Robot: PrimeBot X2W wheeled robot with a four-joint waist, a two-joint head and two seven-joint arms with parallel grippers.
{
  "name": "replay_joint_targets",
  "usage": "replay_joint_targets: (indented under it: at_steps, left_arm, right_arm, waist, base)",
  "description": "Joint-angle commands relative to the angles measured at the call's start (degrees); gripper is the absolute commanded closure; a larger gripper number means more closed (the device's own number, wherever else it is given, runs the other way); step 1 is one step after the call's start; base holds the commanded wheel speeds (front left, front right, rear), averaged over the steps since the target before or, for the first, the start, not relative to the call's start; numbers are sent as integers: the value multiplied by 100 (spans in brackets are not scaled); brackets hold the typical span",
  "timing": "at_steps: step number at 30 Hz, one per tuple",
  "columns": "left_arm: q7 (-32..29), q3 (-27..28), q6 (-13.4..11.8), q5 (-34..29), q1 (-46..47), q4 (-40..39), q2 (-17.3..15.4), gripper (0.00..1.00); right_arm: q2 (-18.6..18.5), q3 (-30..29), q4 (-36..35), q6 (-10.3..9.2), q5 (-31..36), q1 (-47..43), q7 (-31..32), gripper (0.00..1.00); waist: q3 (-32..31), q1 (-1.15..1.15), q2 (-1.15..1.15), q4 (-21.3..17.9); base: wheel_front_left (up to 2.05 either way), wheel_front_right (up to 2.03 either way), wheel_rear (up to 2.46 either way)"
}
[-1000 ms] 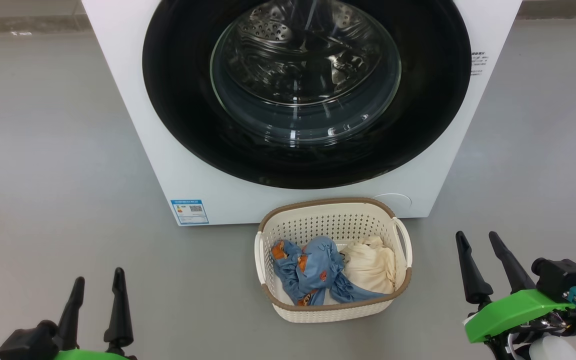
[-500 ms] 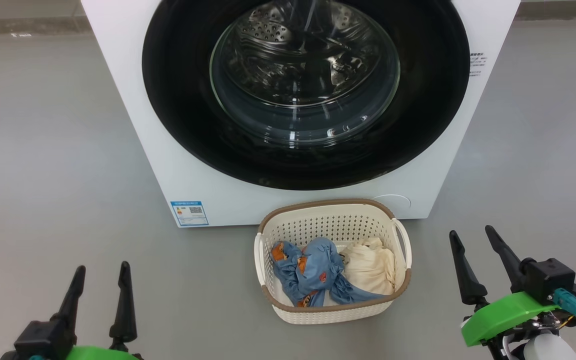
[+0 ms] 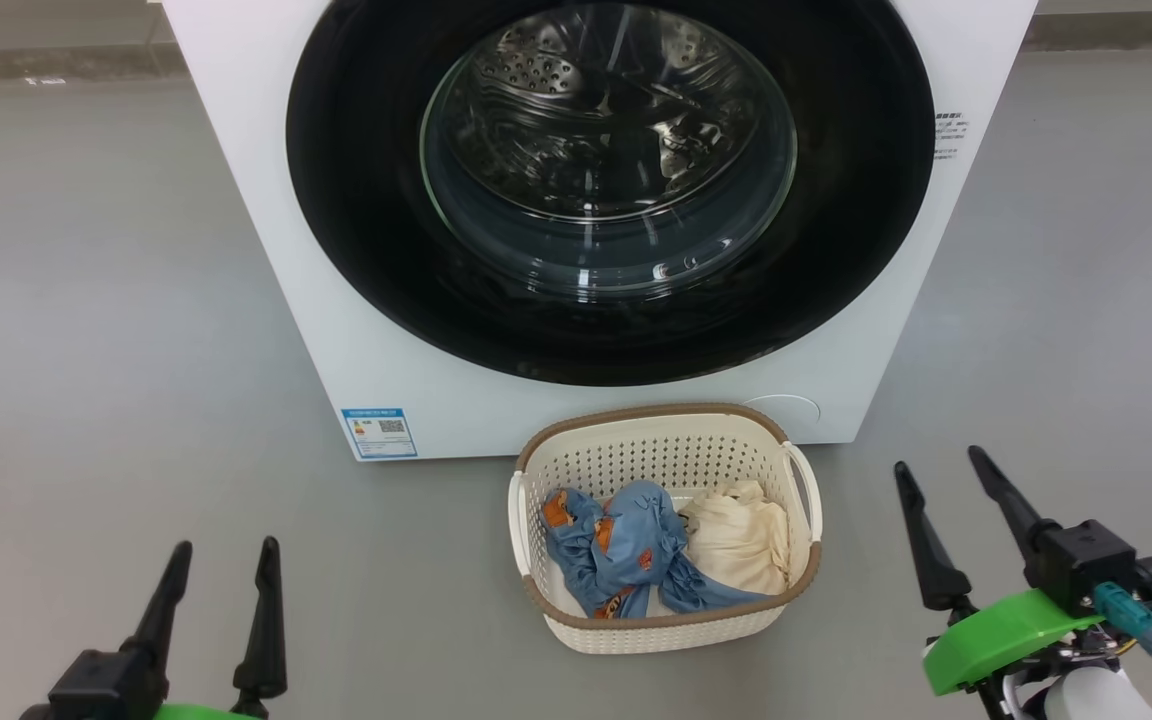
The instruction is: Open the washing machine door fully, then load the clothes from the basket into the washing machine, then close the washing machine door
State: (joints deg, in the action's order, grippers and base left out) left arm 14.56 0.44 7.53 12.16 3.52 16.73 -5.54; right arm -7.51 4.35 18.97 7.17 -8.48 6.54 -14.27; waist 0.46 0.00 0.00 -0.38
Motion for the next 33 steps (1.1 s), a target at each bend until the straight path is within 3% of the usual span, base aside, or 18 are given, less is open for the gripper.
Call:
replay_joint_targets:
  at_steps: [1, 9, 21, 33]
  left_arm:
    - [44, 161, -4, 146, 219, -48, -113, 0]
    - [44, 146, -4, 335, 277, 213, -204, 0]
    - [44, 131, -97, -118, 321, 235, -259, 0]
    - [44, 236, -105, -221, 356, 255, -212, 0]
  right_arm:
    - [-48, 27, -157, 32, 6, 163, -73, 0]
    - [69, -275, -197, 32, -4, 30, -73, 0]
    - [203, -468, -267, 32, 12, -39, -73, 0]
    - [267, -551, -290, 32, 50, -30, -73, 0]
  waist:
    - [2, 0, 0, -2]
    - [-4, 0, 0, -7]
    - [35, 0, 0, -51]
    - [88, 0, 0, -94]
  base:
    - [0, 0, 0]
    - [0, 0, 0]
    - [6, 6, -12]
    - [75, 75, -151]
